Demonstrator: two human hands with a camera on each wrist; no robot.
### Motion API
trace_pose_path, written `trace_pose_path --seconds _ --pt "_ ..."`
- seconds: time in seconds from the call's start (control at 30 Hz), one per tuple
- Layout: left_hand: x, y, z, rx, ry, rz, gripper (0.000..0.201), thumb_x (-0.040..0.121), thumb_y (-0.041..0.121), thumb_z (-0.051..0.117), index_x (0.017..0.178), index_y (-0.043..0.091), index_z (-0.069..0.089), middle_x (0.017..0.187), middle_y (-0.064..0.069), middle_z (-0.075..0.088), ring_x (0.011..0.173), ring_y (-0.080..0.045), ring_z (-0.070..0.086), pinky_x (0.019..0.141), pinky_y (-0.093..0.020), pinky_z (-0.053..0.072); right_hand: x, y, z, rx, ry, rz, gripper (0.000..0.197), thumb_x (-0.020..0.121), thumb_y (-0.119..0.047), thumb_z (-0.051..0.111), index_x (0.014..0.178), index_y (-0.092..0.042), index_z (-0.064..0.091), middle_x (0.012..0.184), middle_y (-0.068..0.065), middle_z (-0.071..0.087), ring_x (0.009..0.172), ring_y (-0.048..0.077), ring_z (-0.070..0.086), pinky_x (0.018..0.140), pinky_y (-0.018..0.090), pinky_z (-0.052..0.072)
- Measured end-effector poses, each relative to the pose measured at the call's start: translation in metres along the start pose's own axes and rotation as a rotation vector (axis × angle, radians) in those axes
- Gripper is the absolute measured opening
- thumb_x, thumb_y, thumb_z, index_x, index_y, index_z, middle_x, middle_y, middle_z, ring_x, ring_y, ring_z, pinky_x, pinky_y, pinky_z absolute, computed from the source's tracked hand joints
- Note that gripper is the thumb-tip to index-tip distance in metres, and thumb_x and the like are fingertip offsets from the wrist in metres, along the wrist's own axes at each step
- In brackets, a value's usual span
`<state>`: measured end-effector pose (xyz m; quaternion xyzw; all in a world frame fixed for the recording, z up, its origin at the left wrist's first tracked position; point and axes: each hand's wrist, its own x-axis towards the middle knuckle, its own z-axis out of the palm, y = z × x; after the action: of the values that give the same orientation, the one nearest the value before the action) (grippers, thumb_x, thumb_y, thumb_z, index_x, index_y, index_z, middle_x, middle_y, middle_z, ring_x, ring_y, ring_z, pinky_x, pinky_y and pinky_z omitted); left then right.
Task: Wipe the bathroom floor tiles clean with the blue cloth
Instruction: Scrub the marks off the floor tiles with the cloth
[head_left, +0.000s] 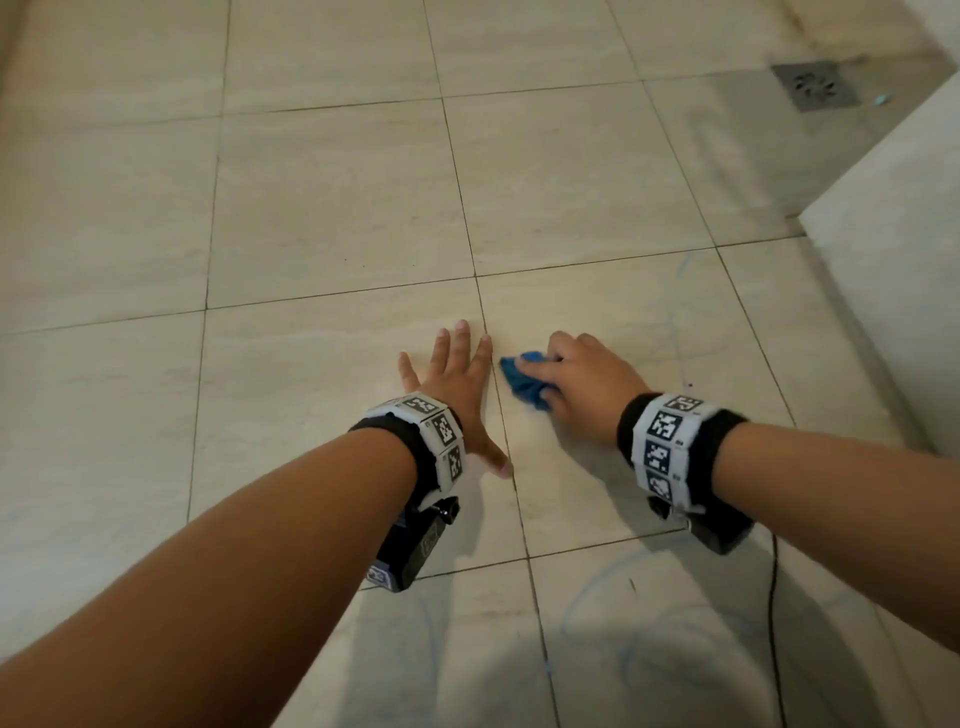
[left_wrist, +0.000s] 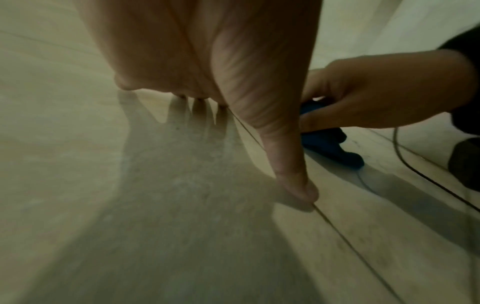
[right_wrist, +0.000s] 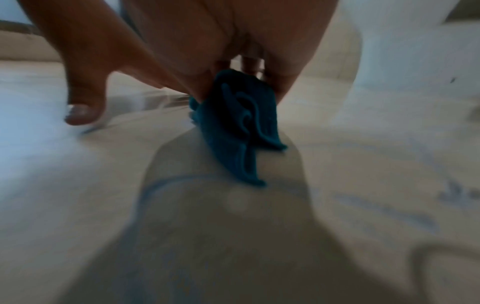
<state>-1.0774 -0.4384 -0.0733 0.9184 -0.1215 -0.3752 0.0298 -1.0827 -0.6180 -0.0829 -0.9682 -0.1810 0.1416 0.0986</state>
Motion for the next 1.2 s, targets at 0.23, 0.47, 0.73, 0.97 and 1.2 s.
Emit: trace_pose_path --seconds 0.23,0.47,0.73,0.97,1.2 --pt "-0.008 -0.002 0.01 0.061 0.019 0.026 0.15 0.055 0.071 0.077 0.146 0.019 -0.03 0.152 -0.003 -0.038 0.143 -0.024 -0.028 0.115 -0.059 -0.007 0.045 0.039 -0.005 0.181 0.081 0.308 0.035 0.09 -0.035 0.051 0.116 -0.012 0.056 0.097 0.003 0.047 0.072 0.016 0.047 0.064 0.028 0.035" --pt "-0.006 0.0 0.007 0.071 -0.019 0.015 0.149 0.057 0.07 0.077 0.145 0.017 -0.031 0.152 -0.005 -0.039 0.143 -0.026 -0.029 0.115 -0.062 -0.002 -0.01 -0.012 0.007 0.117 -0.049 -0.19 0.032 0.09 -0.031 0.055 0.122 -0.034 0.059 0.096 -0.002 0.048 0.086 0.015 0.042 0.069 0.032 0.041" --pt "-0.006 0.002 0.006 0.056 -0.018 0.011 0.149 0.057 0.067 0.079 0.146 0.018 -0.03 0.151 -0.004 -0.039 0.142 -0.026 -0.029 0.114 -0.062 -0.003 -0.018 -0.026 0.014 0.147 0.047 0.036 0.032 0.091 -0.03 0.05 0.123 -0.032 0.052 0.101 -0.002 0.042 0.085 0.015 0.043 0.073 0.03 0.044" --pt "-0.006 0.002 0.004 0.054 -0.017 0.013 0.15 0.056 0.066 0.08 0.147 0.017 -0.029 0.152 -0.004 -0.038 0.143 -0.026 -0.028 0.114 -0.064 0.001 0.02 0.017 -0.004 0.121 0.04 0.13 0.037 0.091 -0.028 0.055 0.128 -0.03 0.055 0.101 0.003 0.044 0.091 0.02 0.048 0.079 0.029 0.041" --pt "-0.005 0.002 0.004 0.044 -0.019 0.009 0.151 0.056 0.066 0.08 0.147 0.018 -0.03 0.152 -0.004 -0.039 0.142 -0.026 -0.029 0.114 -0.064 -0.001 -0.026 -0.03 0.009 -0.011 0.033 -0.047 0.044 0.093 -0.024 0.047 0.136 -0.029 0.041 0.111 0.001 0.042 0.099 0.02 0.04 0.075 0.033 0.044"
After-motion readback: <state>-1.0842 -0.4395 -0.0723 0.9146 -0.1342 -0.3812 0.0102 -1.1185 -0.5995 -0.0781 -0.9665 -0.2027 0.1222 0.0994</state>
